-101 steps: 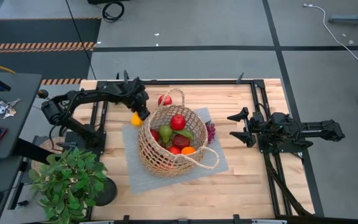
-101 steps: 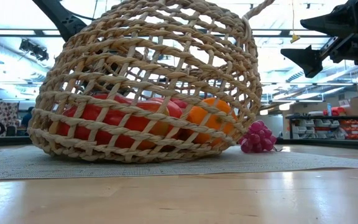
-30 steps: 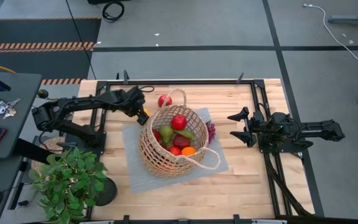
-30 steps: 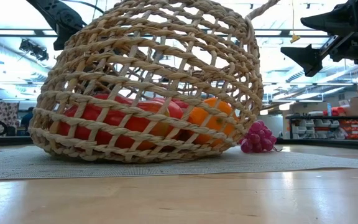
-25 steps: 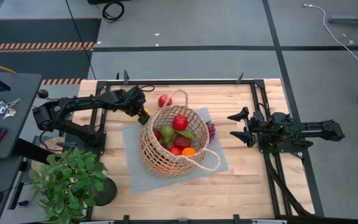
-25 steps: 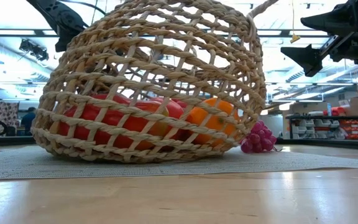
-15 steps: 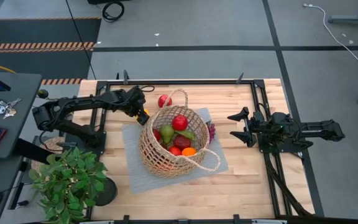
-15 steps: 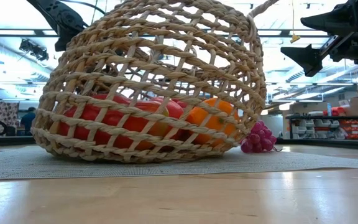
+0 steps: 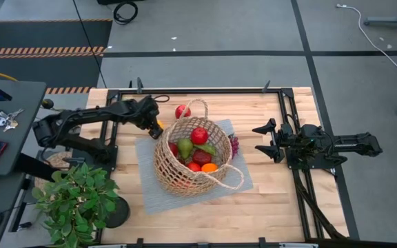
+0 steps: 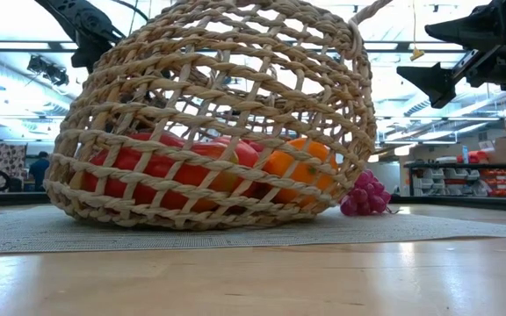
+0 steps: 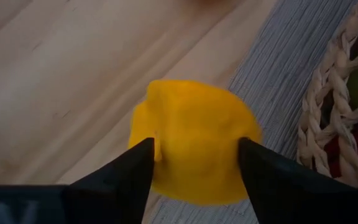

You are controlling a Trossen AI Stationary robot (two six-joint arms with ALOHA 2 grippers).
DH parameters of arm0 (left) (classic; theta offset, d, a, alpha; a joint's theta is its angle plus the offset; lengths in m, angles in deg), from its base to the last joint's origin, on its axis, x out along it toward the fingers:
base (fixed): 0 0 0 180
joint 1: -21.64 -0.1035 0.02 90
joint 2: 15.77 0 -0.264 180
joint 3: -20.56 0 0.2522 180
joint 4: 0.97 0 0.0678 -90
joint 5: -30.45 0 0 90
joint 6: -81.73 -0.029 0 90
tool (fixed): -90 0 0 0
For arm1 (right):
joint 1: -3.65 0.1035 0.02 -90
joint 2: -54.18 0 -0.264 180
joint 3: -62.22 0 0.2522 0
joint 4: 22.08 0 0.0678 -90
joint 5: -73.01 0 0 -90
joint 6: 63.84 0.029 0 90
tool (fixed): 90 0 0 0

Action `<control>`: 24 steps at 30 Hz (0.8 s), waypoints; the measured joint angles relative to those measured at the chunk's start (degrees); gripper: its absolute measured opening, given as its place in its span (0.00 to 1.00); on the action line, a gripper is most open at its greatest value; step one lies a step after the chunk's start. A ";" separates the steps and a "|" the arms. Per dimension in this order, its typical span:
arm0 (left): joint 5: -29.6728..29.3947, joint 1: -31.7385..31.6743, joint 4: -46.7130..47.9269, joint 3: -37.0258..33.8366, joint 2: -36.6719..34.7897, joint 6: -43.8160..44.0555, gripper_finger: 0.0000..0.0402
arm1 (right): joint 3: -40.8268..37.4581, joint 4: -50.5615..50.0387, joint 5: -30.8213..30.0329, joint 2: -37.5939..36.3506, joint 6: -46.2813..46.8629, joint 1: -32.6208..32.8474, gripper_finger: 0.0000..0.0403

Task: Build produce basket
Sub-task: Put the yellow bell pepper into the basket

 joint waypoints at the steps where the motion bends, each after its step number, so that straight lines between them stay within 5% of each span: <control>1: -0.09 -0.03 0.14 0.00 -0.54 0.00 0.57 | -0.01 0.00 0.00 0.00 0.00 0.02 0.95; 15: -0.90 -0.04 2.65 0.02 -6.98 1.29 0.39 | -0.02 0.00 0.00 0.02 0.00 0.02 0.95; 24: -5.91 0.00 4.32 0.47 -7.00 1.64 0.51 | 0.00 0.00 -0.01 0.01 0.00 0.02 0.95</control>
